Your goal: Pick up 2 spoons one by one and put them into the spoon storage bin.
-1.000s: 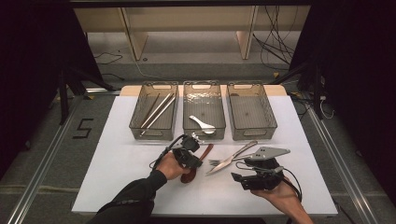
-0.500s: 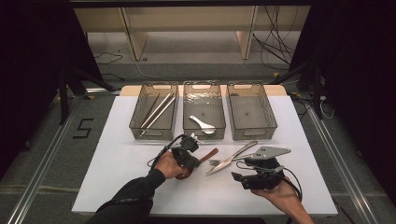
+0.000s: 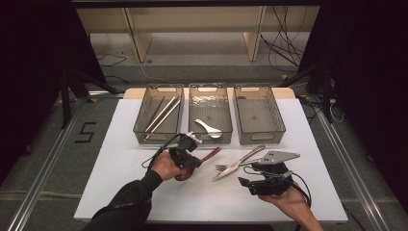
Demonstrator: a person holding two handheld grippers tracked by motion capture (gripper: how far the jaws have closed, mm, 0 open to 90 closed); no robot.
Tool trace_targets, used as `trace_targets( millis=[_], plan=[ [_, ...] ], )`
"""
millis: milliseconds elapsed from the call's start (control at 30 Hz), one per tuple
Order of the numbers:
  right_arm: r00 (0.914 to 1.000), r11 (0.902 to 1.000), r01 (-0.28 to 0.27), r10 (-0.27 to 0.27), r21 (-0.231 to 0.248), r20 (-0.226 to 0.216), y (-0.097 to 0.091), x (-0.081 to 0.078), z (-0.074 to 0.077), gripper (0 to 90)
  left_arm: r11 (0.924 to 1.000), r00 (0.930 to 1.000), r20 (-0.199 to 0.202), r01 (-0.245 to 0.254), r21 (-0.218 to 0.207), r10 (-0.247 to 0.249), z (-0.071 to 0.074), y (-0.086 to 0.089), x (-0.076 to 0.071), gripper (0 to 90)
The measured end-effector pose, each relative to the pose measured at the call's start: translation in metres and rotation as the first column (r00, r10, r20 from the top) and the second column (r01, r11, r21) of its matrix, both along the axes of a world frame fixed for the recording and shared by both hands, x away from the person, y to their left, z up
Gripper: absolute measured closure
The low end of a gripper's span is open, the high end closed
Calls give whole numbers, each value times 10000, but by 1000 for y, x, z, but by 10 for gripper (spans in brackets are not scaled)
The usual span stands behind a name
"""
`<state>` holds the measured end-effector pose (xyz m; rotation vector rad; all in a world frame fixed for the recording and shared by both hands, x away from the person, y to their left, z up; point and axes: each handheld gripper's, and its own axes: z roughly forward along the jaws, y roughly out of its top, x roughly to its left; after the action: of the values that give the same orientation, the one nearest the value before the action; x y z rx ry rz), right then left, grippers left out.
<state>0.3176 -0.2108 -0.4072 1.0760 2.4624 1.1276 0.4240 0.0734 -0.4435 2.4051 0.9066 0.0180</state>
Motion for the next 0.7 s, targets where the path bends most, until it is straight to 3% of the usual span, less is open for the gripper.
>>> trace_targets(
  millis=[400, 467, 700],
  plan=[
    [10000, 10000, 19, -19, 51, 4, 0, 0, 0, 320, 9965, 9987, 500, 10, -840, 32, 34, 9, -1, 813],
    [10000, 10000, 56, -56, 70, 21, -1, 0, 0, 320, 9945, 9974, 710, -55, -1048, 130, 42, 10, 0, 812],
    [9998, 9998, 90, -92, 159, 149, 0, -1, 1, 314, 9883, 9948, 845, -445, -1459, 573, 56, 16, 15, 813]
  ],
)
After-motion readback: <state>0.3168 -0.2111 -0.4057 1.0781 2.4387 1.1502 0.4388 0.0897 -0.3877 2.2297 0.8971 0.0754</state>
